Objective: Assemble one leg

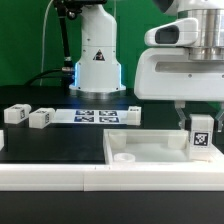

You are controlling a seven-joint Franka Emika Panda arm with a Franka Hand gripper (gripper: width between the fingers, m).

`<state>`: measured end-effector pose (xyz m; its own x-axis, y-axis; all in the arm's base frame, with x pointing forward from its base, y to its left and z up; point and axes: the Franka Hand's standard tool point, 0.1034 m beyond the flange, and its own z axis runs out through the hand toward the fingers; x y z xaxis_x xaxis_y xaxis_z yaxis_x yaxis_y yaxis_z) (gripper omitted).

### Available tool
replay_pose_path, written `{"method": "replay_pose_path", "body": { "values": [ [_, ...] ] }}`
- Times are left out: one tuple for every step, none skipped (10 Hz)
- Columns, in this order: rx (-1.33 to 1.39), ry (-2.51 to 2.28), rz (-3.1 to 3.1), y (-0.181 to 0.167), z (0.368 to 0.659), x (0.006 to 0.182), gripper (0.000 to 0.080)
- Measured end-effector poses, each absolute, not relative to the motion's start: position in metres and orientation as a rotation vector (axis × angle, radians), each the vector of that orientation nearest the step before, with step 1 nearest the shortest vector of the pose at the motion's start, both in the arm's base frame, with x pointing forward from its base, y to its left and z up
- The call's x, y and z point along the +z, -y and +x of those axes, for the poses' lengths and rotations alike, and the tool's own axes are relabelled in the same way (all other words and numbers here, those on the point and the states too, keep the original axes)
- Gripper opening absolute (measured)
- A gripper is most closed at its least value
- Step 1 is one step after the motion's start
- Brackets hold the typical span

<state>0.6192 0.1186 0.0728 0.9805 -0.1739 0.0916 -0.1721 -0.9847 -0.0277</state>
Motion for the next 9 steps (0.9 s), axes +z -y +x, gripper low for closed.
{"method": "replay_pose_path", "body": {
  "values": [
    [-0.146,-0.291,-3.103,-0.1188,0.6191,0.0728,0.0291],
    [-0.140,-0.495,-3.065,-0.1202,0.6188,0.0727,0.0291],
    [-0.141,-0.723,-3.007,-0.1209,0.6187,0.0724,0.0291],
    [-0.135,-0.940,-2.939,-0.1214,0.6183,0.0724,0.0291],
    [-0.130,-1.116,-2.871,-0.1217,0.6183,0.0726,0.0291],
    [-0.120,-1.262,-2.802,-0.1221,0.6181,0.0726,0.0291],
    [-0.113,-1.397,-2.732,-0.1231,0.6178,0.0726,0.0291],
    [-0.105,-1.532,-2.651,-0.1239,0.6176,0.0726,0.0291],
    [-0.091,-1.669,-2.558,-0.1243,0.6166,0.0718,0.0291]
  ]
}}
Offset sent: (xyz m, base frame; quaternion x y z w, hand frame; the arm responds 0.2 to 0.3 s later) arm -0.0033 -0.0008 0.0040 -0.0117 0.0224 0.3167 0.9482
